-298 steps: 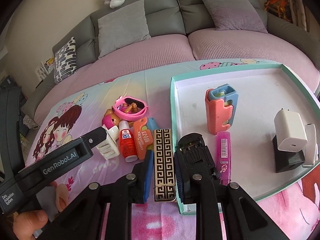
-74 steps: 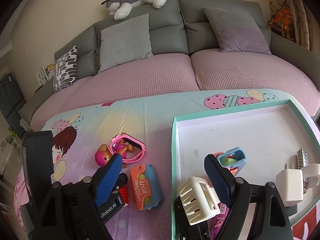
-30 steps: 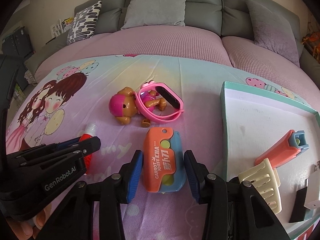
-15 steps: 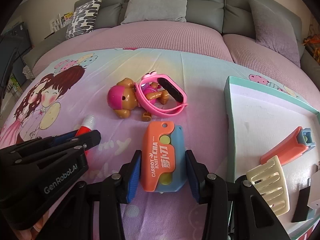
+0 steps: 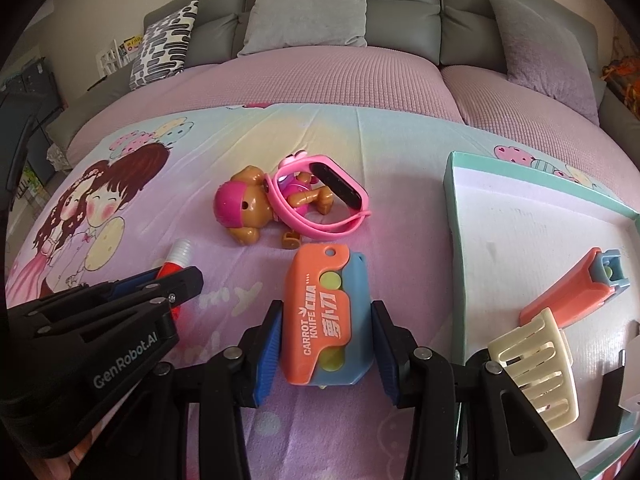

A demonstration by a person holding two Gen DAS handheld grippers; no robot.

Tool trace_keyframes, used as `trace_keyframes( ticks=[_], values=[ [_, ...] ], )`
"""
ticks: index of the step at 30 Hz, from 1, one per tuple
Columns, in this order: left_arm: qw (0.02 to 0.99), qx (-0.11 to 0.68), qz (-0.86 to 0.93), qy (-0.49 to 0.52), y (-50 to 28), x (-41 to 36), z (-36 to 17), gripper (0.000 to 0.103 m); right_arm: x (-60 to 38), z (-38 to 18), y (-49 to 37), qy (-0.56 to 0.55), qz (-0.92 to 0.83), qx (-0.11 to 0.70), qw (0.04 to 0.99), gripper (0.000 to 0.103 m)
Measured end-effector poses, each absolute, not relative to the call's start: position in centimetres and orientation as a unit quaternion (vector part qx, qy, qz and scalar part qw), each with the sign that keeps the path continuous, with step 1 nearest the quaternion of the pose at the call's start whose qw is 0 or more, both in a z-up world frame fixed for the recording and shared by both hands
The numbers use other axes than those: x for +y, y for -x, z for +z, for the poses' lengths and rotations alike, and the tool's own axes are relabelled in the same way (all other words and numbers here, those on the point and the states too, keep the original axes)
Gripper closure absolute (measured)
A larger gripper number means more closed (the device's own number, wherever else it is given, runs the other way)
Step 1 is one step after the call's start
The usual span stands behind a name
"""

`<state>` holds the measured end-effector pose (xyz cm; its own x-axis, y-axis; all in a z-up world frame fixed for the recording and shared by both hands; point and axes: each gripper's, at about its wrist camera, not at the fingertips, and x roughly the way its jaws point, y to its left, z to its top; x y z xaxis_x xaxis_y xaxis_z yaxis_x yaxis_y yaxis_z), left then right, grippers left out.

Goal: Organize rigid objects
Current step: 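Close the right tool on the orange carrot-knife toy while the left tool holds the glue, then carry the glue bottle with the left tool while the right tool carries the orange toy over the tray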

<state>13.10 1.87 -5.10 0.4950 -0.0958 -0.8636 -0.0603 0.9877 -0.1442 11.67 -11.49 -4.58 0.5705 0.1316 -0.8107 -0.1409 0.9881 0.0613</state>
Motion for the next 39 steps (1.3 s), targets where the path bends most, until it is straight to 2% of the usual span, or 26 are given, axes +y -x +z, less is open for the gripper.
trace_keyframes(
  ticks=[22, 39],
  values=[
    [0.902, 0.416, -0.055, 0.101, -11.0, 1.4, 1.8, 0.082, -15.4, 2.1, -9.2, -0.012, 0.031, 0.373, 0.927, 0.058],
    [0.904, 0.393, -0.167, 0.032, -10.2, -8.2, 3.6, 0.082, -27.6, 3.3, -7.2, -0.072, -0.112, 0.353, 0.926, 0.058]
  ],
)
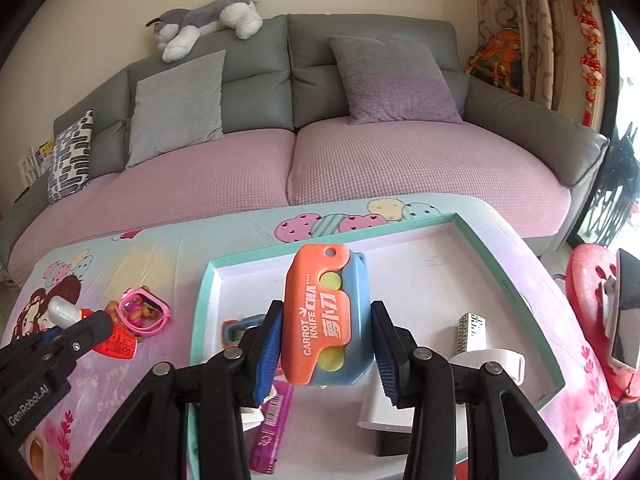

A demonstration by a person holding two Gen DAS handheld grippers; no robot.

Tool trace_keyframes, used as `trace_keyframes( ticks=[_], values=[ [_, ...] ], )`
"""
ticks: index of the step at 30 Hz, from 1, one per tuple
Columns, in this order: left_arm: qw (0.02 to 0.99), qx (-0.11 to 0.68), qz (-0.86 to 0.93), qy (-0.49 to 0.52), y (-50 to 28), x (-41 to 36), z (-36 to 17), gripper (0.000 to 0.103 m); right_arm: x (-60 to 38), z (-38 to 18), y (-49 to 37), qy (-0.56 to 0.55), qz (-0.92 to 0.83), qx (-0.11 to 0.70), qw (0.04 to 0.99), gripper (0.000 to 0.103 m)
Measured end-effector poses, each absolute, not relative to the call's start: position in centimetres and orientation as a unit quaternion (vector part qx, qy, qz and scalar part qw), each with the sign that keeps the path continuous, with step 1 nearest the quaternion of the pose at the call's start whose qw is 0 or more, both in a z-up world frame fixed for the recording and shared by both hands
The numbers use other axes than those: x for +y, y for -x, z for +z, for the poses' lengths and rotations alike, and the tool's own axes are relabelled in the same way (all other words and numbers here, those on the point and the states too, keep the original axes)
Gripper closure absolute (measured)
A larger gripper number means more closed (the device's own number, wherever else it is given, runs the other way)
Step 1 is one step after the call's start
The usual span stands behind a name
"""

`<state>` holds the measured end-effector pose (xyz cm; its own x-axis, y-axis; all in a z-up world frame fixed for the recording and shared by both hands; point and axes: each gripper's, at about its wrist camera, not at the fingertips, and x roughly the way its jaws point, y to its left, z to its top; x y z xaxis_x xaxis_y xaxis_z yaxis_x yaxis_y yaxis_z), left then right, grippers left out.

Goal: Organize rigid objects
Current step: 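Carry the glue bottle with the left tool while the right tool carries the orange toy over the tray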

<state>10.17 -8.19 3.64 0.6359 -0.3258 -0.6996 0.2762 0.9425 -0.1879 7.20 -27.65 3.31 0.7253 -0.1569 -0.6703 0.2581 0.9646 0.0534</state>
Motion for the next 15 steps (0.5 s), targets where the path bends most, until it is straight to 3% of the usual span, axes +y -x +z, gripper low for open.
trace_keyframes(
  ticks=[15],
  values=[
    [0.876, 0.386, -0.288, -0.036, -8.3, -19.0, 2.9, 0.082, -33.7, 2.8, -5.6, -0.124, -0.170, 0.340, 0.917, 0.058]
  ],
)
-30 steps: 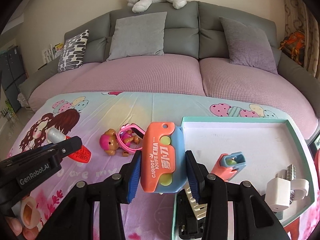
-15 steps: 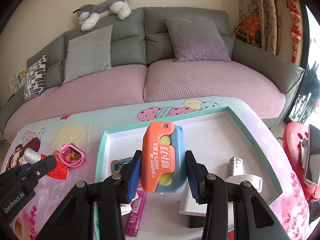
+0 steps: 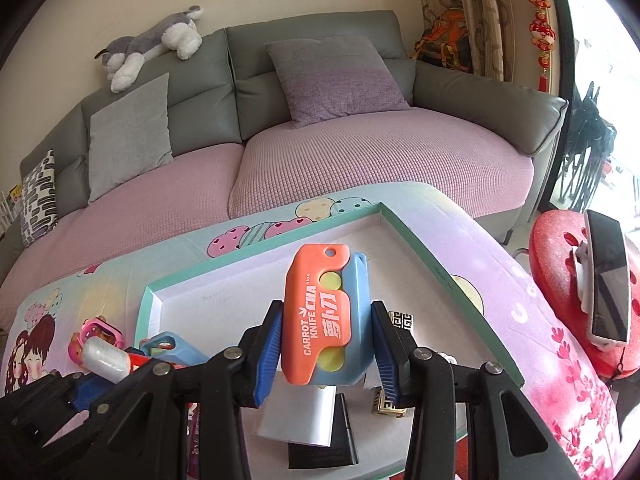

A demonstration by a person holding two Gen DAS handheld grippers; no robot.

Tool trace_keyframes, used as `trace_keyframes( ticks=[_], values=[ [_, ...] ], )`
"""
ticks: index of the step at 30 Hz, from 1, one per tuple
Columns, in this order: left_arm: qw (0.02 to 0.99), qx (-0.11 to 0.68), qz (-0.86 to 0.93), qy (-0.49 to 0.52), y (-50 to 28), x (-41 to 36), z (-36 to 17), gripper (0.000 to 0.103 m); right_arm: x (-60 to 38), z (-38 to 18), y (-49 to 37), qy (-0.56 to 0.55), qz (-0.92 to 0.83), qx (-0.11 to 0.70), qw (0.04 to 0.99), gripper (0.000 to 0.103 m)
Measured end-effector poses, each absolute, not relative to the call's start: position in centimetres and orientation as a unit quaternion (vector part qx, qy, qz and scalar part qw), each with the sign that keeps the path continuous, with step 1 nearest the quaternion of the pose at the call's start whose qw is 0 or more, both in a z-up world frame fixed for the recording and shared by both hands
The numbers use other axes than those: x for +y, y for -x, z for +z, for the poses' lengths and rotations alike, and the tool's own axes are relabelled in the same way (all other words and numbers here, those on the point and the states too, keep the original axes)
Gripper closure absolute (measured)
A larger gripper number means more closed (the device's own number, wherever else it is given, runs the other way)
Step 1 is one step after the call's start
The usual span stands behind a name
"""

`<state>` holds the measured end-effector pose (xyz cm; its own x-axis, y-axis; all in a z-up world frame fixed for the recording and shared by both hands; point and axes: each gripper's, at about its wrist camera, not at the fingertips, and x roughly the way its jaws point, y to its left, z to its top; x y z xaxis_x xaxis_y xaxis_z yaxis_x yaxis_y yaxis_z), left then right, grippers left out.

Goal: Organize rigid objects
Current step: 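Carry the glue bottle with the left tool while the right tool carries the orange toy over the tray, then open the left tool to drop the glue while the right tool releases the orange toy in the tray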

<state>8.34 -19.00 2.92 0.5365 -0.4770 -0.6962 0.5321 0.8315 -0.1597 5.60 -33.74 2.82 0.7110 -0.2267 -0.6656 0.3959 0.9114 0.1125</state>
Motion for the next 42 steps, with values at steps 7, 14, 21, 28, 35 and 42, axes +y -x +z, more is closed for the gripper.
trace_keyframes(
  ticks=[7, 14, 21, 28, 35, 42],
  values=[
    [0.869, 0.399, -0.290, -0.042, -9.1, -20.4, 1.4, 0.082, -34.4, 2.1, -6.0, -0.129, -0.176, 0.347, 0.912, 0.058],
    [0.864, 0.415, -0.283, -0.043, -9.5, -20.8, 0.1, 0.082, -34.1, 1.3, -6.6, -0.124, -0.173, 0.351, 0.912, 0.058],
    [0.862, 0.421, -0.279, -0.036, -9.7, -20.8, -0.7, 0.082, -34.1, 0.7, -7.1, -0.128, -0.176, 0.346, 0.913, 0.058],
    [0.859, 0.430, -0.276, -0.037, -10.0, -21.0, -1.2, 0.082, -34.2, 0.0, -7.6, -0.119, -0.184, 0.362, 0.906, 0.058],
    [0.858, 0.432, -0.275, -0.041, -10.1, -21.1, -1.2, 0.075, -34.1, 0.2, -7.6, -0.115, -0.187, 0.364, 0.905, 0.057],
    [0.858, 0.432, -0.275, -0.039, -10.0, -21.0, -1.1, 0.067, -33.9, 0.4, -7.6, -0.110, -0.188, 0.369, 0.903, 0.050]
  ],
)
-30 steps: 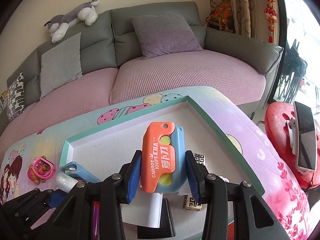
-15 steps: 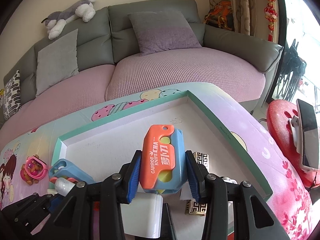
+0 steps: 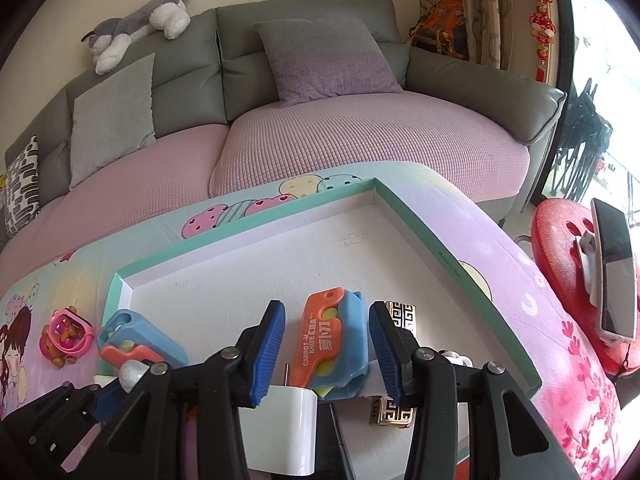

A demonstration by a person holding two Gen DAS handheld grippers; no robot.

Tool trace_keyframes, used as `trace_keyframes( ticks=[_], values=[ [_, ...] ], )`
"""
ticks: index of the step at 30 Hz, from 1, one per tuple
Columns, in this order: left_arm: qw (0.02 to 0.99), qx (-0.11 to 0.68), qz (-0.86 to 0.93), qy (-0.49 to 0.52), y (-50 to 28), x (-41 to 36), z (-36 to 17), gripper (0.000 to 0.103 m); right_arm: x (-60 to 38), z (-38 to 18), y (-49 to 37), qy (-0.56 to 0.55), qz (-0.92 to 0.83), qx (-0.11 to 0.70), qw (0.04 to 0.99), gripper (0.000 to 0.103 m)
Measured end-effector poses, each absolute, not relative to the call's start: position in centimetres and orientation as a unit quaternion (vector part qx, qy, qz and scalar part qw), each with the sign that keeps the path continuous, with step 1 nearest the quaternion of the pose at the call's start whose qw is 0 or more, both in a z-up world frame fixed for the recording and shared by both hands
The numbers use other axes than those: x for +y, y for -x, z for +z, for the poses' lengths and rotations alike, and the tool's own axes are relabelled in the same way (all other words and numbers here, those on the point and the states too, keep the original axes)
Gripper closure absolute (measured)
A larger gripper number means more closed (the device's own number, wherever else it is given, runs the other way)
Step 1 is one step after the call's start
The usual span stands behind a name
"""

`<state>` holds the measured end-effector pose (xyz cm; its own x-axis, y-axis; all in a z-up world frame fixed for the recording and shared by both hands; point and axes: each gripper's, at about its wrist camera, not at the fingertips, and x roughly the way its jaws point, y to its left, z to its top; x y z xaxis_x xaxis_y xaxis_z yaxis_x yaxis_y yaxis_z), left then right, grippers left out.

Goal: Organize rigid objects
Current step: 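Open the left tool to drop the glue while the right tool releases the orange toy in the tray, then move both tools back from the tray toward the pink watch and toy doll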

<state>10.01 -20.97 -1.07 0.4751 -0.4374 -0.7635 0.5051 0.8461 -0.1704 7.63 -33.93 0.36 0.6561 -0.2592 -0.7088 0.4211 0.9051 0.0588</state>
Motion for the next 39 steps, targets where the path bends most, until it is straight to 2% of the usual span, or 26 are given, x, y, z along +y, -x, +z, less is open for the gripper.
trace_keyframes(
  ticks=[3, 6, 26, 29, 33, 34, 35, 39],
  values=[
    [0.859, 0.431, -0.273, -0.039, -10.0, -20.7, -0.8, 0.056, -33.9, 0.8, -7.5, -0.109, -0.189, 0.366, 0.905, 0.047],
    [0.862, 0.426, -0.273, -0.035, -9.9, -20.4, -0.2, 0.052, -33.8, 1.4, -7.2, -0.111, -0.191, 0.362, 0.906, 0.046],
    [0.891, 0.388, -0.235, 0.004, -9.9, -14.8, 4.3, 0.050, -33.1, 3.6, -6.3, -0.113, -0.190, 0.356, 0.908, 0.047],
    [0.898, 0.390, -0.205, 0.015, -10.6, -12.9, 4.1, 0.036, -32.5, 3.6, -6.5, -0.108, -0.183, 0.357, 0.909, 0.047],
    [0.905, 0.392, -0.164, 0.030, -11.4, -10.6, 3.7, 0.033, -31.4, 3.5, -7.0, -0.101, -0.170, 0.364, 0.910, 0.047],
    [0.906, 0.393, -0.154, 0.032, -11.6, -10.1, 3.6, 0.031, -31.1, 3.4, -7.2, -0.099, -0.166, 0.367, 0.910, 0.047],
    [0.907, 0.394, -0.143, 0.034, -11.8, -9.6, 3.4, 0.024, -30.8, 3.4, -7.4, -0.097, -0.162, 0.369, 0.910, 0.047],
    [0.913, 0.395, -0.099, 0.036, -12.2, -7.9, 2.9, 0.013, -29.4, 3.4, -7.8, -0.088, -0.146, 0.372, 0.913, 0.036]
  ],
)
